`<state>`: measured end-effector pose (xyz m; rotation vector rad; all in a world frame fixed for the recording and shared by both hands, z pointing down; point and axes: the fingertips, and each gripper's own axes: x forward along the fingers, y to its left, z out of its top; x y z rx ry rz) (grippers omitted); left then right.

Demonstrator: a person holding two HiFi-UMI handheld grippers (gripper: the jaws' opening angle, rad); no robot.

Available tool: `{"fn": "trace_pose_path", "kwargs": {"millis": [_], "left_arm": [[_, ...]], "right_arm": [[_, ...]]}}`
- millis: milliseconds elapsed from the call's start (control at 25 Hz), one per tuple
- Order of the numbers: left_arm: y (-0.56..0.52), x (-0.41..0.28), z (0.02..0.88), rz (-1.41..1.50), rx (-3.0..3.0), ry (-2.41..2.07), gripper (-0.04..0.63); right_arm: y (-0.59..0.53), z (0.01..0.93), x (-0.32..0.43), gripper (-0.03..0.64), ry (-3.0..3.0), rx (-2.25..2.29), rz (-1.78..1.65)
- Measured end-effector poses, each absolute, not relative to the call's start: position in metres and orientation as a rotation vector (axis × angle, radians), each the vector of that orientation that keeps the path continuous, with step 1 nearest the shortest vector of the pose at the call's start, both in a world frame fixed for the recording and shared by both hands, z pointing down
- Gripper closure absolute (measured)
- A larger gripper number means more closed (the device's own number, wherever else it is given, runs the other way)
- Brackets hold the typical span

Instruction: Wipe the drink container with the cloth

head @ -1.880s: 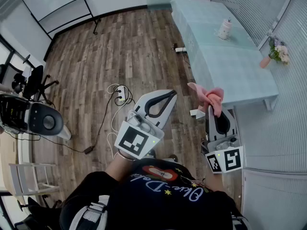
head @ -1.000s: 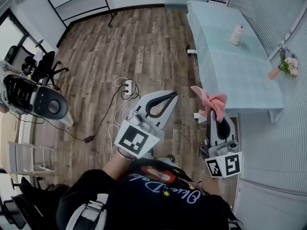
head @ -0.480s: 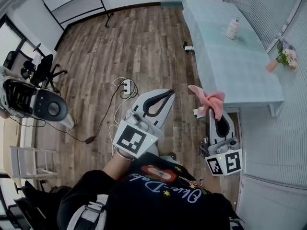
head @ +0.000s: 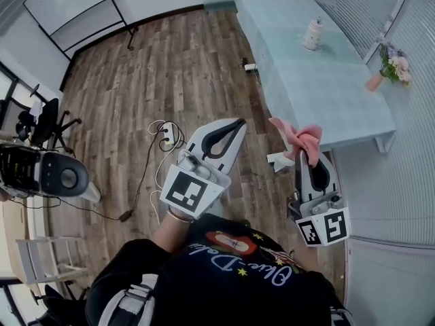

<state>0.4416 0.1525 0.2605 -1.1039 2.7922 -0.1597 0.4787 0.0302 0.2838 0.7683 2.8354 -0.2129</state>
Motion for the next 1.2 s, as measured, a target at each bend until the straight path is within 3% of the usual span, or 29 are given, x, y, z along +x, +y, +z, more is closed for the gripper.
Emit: {"fn": "trace_pose_path", "kwargs": {"millis": [600,1200], "left_arm": [[0.168,0.309,0.259,-0.159,-1.349,2.675,0.591],[0.202,0.229,0.276,-0.113,-1.503,2.638,0.591]], "right_arm": [[0.062,0.282,0.365,0.583,2.902,0.557,-0.156],[0.100,0.288,0.292,0.583,2.973,0.418,-0.149]]}}
